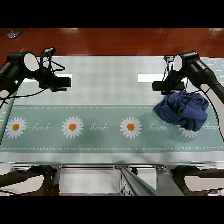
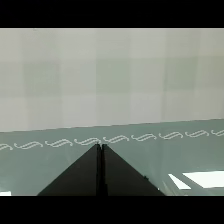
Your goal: Fold the shirts.
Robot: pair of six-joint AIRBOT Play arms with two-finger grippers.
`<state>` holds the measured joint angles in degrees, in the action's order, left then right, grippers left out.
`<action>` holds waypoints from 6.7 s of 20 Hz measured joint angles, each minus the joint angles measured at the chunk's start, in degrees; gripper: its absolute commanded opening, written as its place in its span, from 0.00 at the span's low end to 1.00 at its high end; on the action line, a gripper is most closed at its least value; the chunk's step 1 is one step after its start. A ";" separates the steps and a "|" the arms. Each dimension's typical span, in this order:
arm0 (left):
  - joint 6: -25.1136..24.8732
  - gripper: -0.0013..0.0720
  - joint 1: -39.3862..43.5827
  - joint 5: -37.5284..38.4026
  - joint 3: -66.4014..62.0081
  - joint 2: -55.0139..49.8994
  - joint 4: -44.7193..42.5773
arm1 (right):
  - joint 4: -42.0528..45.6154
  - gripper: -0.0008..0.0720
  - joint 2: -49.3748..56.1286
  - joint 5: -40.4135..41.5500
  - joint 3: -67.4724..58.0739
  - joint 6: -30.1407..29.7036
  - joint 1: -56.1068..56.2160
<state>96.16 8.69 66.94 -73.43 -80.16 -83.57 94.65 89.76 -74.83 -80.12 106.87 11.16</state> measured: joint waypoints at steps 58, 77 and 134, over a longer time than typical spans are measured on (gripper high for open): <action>-3.45 0.98 2.60 -5.55 29.16 38.95 10.21 | -19.02 0.05 -34.53 13.88 -17.27 -14.60 -18.03; -2.75 0.98 -2.03 -15.91 29.59 35.91 8.55 | -25.11 0.06 -13.05 14.78 -4.96 -10.36 28.89; -27.58 0.04 -11.15 -0.59 -20.61 18.21 43.12 | -38.27 0.05 -26.40 3.69 -21.35 -18.49 -7.45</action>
<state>68.58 -2.46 66.35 -94.04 -61.95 -40.45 56.38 63.35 -71.13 -101.47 88.38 3.70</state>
